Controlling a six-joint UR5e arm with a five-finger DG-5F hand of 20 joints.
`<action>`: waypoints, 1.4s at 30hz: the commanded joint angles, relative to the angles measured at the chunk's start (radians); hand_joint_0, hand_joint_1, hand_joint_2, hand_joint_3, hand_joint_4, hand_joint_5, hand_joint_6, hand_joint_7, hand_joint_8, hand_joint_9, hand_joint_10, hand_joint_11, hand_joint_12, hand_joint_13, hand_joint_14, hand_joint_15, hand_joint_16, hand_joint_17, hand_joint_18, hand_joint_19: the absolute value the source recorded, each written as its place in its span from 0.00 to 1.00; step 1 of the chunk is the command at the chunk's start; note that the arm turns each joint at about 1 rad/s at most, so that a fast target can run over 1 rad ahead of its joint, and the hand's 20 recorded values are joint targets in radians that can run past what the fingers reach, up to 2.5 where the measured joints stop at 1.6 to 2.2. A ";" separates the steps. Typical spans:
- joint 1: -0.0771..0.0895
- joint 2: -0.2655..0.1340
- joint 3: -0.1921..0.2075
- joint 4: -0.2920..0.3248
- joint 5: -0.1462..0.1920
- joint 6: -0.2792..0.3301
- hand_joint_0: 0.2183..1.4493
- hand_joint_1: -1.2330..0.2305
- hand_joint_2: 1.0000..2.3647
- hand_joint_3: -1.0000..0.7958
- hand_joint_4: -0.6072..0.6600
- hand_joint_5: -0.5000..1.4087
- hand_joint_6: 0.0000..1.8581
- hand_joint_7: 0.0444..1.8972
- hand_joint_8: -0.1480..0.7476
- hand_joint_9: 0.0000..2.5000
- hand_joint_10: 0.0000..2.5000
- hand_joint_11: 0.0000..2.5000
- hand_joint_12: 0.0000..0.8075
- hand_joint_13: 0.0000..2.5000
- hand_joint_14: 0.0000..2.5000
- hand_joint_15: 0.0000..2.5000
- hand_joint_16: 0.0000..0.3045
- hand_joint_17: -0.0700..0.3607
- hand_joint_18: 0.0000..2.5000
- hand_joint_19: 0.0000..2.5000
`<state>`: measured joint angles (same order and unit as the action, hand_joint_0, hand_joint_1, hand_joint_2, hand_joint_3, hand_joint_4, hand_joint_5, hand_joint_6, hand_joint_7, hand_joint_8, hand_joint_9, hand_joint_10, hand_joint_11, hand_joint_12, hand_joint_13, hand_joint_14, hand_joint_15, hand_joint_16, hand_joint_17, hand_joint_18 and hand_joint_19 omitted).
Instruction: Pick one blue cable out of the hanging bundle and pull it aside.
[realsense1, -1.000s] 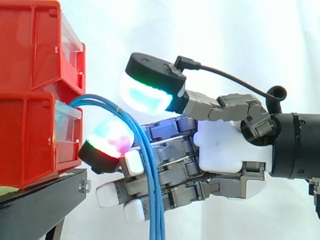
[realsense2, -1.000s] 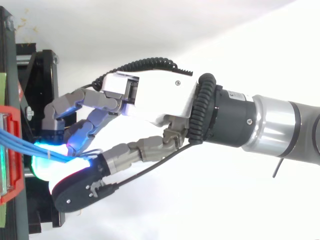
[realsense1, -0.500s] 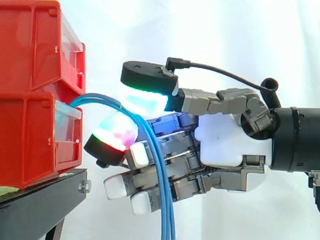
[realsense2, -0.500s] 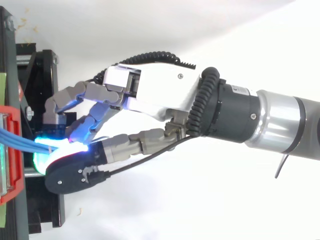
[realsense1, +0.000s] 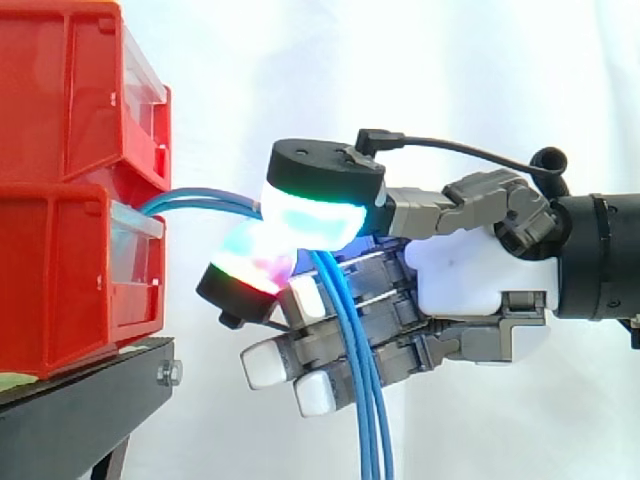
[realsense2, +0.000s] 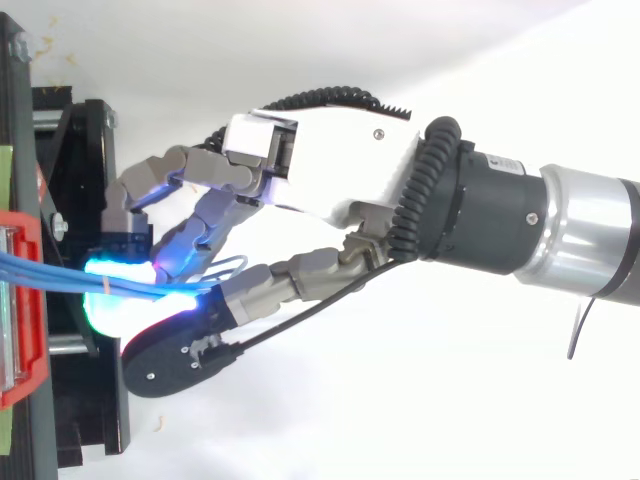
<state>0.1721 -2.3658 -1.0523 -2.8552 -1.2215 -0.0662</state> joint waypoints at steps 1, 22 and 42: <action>0.000 0.005 0.000 -0.027 -0.001 0.000 0.31 0.30 0.00 0.28 0.68 0.17 0.50 0.53 0.54 0.37 0.01 0.35 0.43 0.33 0.01 0.19 0.16 0.42 0.35 0.16; -0.010 0.033 0.017 -0.046 -0.001 -0.017 0.35 0.36 0.01 0.48 0.56 0.16 0.52 0.55 0.57 0.39 0.00 0.41 0.48 0.33 0.01 0.20 0.18 0.45 0.35 0.20; -0.003 0.031 -0.006 -0.053 0.005 0.080 0.29 0.41 0.00 0.28 0.61 0.18 0.51 0.56 0.56 0.44 0.01 0.45 0.45 0.35 0.01 0.21 0.17 0.43 0.36 0.21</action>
<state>0.1679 -2.3337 -1.0566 -2.9069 -1.2165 -0.0364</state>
